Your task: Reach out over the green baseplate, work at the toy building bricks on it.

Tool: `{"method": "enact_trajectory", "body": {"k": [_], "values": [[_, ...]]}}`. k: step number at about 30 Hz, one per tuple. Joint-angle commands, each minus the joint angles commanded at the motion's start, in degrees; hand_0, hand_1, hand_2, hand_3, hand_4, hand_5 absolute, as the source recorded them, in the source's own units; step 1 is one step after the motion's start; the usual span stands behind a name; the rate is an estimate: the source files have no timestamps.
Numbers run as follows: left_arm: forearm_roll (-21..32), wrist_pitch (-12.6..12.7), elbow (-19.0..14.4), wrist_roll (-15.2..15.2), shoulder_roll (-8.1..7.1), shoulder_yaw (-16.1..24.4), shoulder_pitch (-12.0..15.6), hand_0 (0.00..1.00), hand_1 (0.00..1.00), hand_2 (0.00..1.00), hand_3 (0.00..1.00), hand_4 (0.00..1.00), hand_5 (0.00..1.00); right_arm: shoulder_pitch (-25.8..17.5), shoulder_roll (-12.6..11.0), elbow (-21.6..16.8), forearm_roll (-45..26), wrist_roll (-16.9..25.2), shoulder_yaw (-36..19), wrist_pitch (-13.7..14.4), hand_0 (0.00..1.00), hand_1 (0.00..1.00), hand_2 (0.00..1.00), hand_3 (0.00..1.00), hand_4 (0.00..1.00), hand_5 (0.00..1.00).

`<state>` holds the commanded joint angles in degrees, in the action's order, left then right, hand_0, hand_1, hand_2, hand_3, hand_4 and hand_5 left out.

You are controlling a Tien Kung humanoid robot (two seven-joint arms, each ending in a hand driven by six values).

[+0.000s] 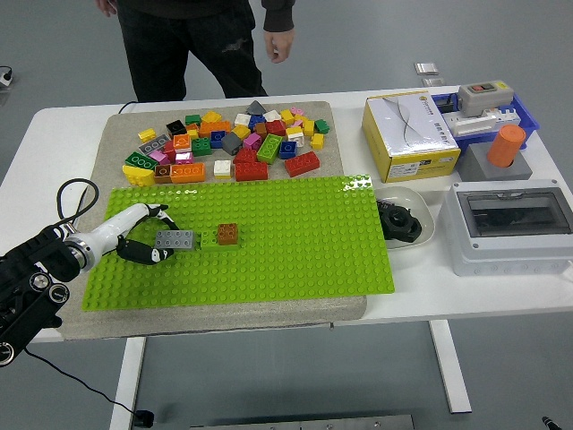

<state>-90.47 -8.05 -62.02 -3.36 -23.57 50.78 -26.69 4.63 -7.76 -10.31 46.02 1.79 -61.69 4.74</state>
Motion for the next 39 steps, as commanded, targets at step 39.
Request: {"method": "enact_trajectory", "body": {"k": [39], "values": [[-1.05,-1.04,-0.2,-0.17,-0.16,0.1,-0.52,0.998,0.998,0.998,0.611,0.535,0.002,0.42,-0.16,0.0,-0.15,0.18,-0.61,0.08,0.714,0.583,0.698,0.68,0.758,0.744]]}}
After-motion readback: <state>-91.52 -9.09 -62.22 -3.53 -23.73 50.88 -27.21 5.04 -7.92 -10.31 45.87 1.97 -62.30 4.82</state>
